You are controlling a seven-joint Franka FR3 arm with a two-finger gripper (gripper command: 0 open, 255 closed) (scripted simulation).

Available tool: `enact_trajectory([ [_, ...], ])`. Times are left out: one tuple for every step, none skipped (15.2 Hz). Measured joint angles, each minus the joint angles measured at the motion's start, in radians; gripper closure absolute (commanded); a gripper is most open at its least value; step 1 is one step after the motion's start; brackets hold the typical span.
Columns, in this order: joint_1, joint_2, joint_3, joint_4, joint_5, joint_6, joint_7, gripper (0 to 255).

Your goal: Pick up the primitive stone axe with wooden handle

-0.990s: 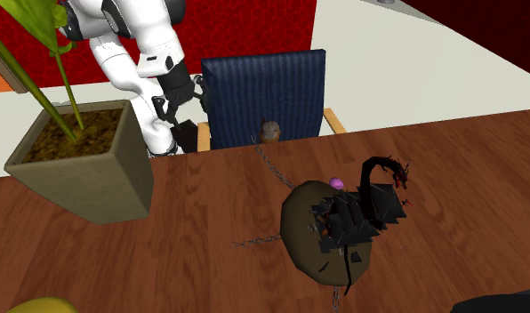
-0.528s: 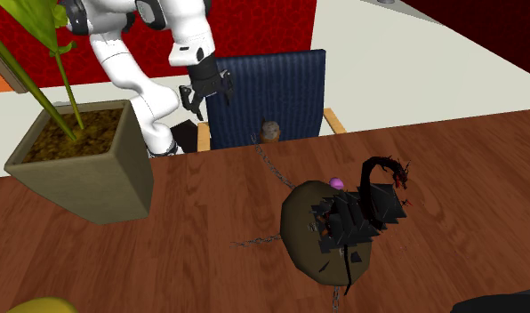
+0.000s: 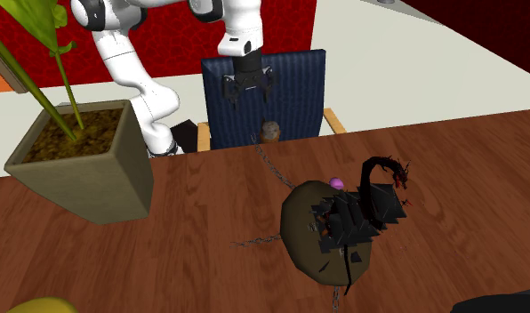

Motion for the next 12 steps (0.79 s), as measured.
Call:
enact_trajectory([
  [-0.010,0.039,0.029,0.034,-0.013,-0.004,0.050,0],
  [-0.016,0.071,0.054,0.064,-0.023,-0.009,0.092,0],
  [-0.019,0.085,0.066,0.071,-0.028,-0.005,0.113,0],
  [-0.020,0.090,0.070,0.068,-0.030,0.001,0.122,0],
  [-0.020,0.090,0.073,0.055,-0.030,0.013,0.127,0],
  [-0.020,0.092,0.076,0.040,-0.030,0.030,0.131,0],
  [-0.019,0.089,0.077,0.026,-0.028,0.041,0.133,0],
  [-0.018,0.085,0.076,0.010,-0.027,0.053,0.131,0],
  [-0.017,0.084,0.079,-0.008,-0.026,0.070,0.135,0],
  [-0.016,0.083,0.079,-0.017,-0.025,0.078,0.135,0],
  [-0.016,0.084,0.079,-0.021,-0.025,0.083,0.135,255],
  [-0.016,0.084,0.080,-0.022,-0.025,0.085,0.135,255],
])
